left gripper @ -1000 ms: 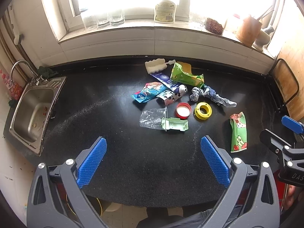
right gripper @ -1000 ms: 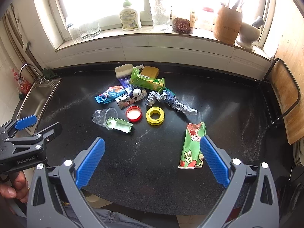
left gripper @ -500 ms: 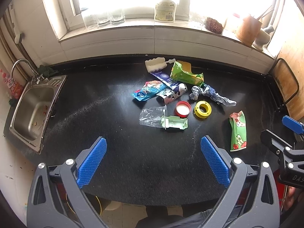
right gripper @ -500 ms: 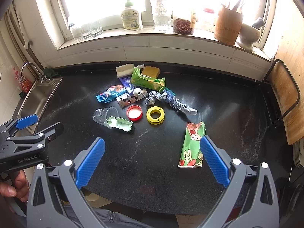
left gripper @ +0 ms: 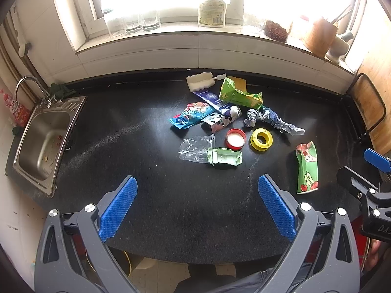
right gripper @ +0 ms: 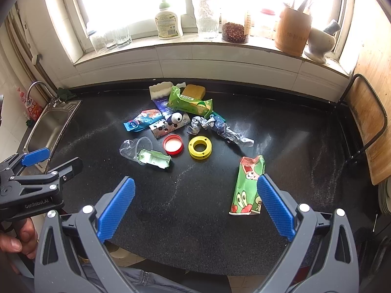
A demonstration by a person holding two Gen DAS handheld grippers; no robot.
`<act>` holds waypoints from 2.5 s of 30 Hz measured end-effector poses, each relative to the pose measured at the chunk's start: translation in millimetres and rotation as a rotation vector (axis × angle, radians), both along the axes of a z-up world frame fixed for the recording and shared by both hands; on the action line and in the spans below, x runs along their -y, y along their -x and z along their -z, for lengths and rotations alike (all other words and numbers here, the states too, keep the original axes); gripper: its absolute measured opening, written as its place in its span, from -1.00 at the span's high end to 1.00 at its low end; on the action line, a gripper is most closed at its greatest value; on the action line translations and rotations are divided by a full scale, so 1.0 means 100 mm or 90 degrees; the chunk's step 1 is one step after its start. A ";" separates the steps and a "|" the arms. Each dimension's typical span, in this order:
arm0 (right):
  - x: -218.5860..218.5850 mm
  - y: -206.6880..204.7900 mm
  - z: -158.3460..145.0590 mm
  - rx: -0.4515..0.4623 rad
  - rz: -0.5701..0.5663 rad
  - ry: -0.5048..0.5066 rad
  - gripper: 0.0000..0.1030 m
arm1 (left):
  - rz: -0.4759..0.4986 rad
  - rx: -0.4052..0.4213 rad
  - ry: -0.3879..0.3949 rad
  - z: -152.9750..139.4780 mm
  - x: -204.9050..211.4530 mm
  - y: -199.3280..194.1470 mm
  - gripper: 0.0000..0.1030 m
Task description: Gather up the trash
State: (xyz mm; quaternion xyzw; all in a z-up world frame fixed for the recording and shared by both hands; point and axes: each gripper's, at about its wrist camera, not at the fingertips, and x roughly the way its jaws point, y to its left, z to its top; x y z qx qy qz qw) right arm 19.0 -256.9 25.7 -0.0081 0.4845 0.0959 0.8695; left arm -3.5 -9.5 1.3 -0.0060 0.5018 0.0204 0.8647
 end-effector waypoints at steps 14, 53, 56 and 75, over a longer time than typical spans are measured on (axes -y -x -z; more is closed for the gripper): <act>0.02 -0.13 0.07 -0.007 -0.003 -0.021 -0.88 | -0.001 -0.012 0.000 0.06 -0.12 -0.17 -0.87; -0.29 -1.69 1.98 -0.168 -0.077 0.041 0.01 | 0.102 -0.129 0.030 1.81 -0.44 -1.47 -0.29; -0.30 -1.58 1.73 -0.139 -0.080 0.032 0.01 | 0.101 -0.094 0.011 1.60 -0.41 -1.39 -0.29; -0.24 -1.00 1.20 -0.080 -0.094 0.007 0.01 | 0.056 -0.049 -0.017 1.43 -0.54 -1.10 0.46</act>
